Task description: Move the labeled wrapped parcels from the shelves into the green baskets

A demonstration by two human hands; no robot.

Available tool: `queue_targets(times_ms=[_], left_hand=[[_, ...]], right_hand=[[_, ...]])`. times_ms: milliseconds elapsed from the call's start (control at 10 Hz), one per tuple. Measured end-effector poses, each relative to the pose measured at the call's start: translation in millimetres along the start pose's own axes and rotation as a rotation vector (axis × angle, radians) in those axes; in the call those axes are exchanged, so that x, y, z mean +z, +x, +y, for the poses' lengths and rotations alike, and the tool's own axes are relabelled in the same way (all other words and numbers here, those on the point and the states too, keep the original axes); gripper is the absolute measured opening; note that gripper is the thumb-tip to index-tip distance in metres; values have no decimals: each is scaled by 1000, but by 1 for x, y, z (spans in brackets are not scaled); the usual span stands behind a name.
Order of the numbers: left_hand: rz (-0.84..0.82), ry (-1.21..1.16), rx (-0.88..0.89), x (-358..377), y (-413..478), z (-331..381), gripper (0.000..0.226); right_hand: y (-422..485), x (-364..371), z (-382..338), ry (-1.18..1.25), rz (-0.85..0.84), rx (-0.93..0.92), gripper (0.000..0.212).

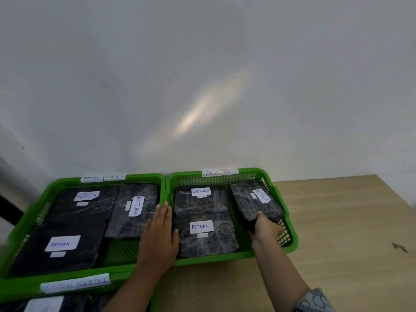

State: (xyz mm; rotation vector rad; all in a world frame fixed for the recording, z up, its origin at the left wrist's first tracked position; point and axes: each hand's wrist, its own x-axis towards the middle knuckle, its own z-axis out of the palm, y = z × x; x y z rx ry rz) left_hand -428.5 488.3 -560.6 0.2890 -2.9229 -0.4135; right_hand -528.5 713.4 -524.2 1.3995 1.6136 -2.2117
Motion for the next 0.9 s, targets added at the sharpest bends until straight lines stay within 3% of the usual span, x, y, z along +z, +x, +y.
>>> queue_targets(times_ms=[200, 300, 500, 600, 700, 900], left_hand=[[2, -9, -3, 1, 1, -1, 68], [10, -8, -7, 2, 1, -1, 68], [2, -11, -4, 2, 0, -1, 67], [19, -9, 5, 2, 0, -1, 65], [9, -28, 14, 2, 0, -3, 65], [-121, -64, 57, -13, 0, -4, 83]], right_hand=[[8, 12, 12, 4, 8, 114, 83], [15, 11, 16, 40, -33, 142, 81], [1, 5, 0, -20, -188, 145, 31], [-8, 3, -6, -21, -206, 123, 23], [-17, 1, -6, -5, -205, 100, 28], [-42, -2, 7, -121, -180, -94, 59]])
